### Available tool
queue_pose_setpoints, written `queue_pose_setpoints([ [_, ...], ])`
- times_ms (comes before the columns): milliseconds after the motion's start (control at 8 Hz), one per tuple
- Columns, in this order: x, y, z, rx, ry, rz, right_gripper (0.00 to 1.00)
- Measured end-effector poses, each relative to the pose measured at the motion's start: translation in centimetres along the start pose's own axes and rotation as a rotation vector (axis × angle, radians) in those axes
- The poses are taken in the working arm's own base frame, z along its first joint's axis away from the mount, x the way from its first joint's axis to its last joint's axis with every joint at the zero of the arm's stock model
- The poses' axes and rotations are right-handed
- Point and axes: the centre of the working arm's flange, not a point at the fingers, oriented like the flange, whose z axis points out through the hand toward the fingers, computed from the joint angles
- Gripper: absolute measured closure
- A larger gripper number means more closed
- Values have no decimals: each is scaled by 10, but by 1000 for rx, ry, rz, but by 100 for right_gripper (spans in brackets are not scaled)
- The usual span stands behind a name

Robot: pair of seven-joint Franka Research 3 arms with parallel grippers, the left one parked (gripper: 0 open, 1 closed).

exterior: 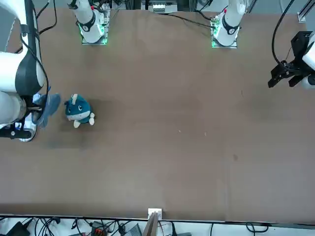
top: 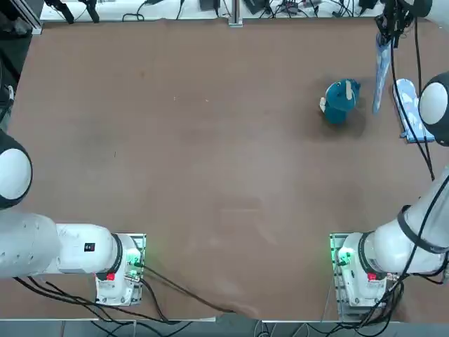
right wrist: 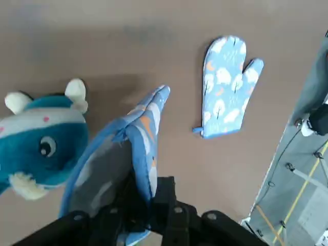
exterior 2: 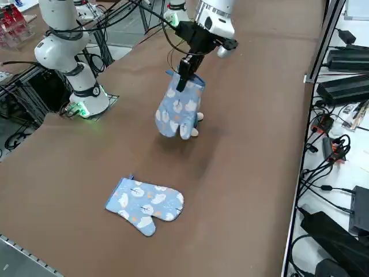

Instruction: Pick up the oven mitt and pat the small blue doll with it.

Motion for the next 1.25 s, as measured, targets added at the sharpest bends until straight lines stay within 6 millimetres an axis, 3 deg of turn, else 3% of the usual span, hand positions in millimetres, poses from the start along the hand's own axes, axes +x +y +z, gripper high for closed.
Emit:
queue_pose_setpoints([
  [250, 1, -21, 6, -10, -25, -34, 96],
  [625, 9, -80, 8, -46, -11, -108, 96],
  [1000, 26, -81, -1, -30, 122, -106, 96],
  [1250, 35, -62, -3, -18, 179, -75, 96],
])
